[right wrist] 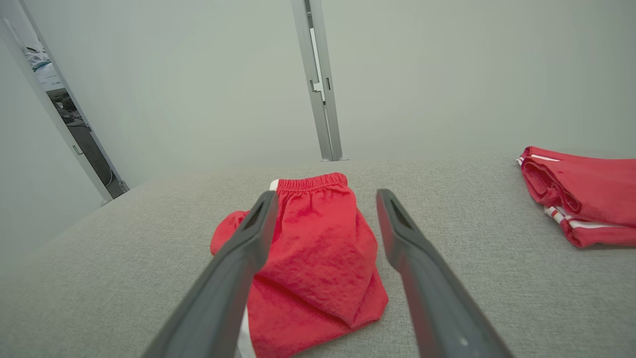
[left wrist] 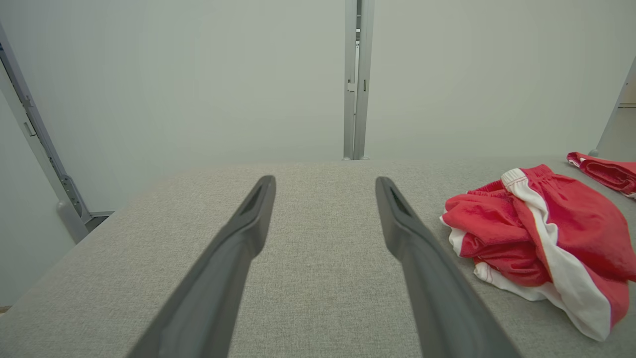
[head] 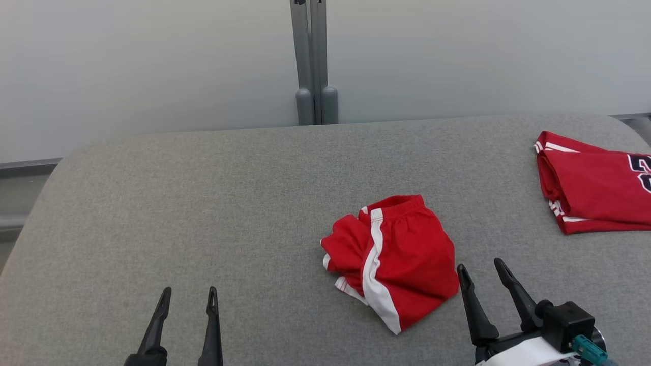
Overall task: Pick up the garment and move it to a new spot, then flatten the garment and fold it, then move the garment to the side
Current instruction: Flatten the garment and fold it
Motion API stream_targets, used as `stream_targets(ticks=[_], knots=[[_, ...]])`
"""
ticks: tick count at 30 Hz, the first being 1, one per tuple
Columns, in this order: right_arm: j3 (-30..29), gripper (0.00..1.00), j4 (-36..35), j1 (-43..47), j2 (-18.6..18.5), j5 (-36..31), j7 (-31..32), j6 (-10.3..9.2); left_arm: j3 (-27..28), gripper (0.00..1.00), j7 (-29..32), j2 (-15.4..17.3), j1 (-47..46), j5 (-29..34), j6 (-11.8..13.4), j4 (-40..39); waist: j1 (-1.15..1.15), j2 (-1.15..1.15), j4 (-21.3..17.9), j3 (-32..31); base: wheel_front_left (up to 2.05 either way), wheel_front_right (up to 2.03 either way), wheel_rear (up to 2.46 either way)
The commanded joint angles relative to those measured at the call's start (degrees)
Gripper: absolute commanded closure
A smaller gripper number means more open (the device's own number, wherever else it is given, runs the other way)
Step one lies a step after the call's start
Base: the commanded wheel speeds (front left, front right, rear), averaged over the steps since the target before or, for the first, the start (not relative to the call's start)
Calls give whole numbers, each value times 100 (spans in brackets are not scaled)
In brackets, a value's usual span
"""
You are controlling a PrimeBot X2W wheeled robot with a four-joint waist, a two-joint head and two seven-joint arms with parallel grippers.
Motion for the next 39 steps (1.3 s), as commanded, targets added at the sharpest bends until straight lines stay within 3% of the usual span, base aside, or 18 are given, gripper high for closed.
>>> stream_targets(ticks=[1, 20, 29, 34, 39], knots=[[1, 0, 10, 54, 14, 55, 1, -10, 7, 0, 0, 2, -38, 70, -14, 0, 0, 0, 1, 0, 0, 0, 0], [-12, 0, 72, -24, 54, 78, 1, -10, 77, 0, 0, 3, -97, 191, -77, 88, 0, 0, -16, 91, 0, 0, 0], [36, 0, 32, -129, 17, 60, 1, -10, 21, 0, 0, 253, -589, 486, -396, 395, 0, 0, -171, 351, 0, 0, 0], [83, 0, -3, -241, -30, 42, 1, -10, -366, 0, 0, 561, -1419, 581, -635, 685, 0, 0, -306, 658, 0, 0, 0], [108, 0, -60, -470, -77, 4, 1, -10, -1422, 0, 1, 911, -2560, 468, -729, 1086, 0, 0, -479, 1129, 0, 0, 0]])
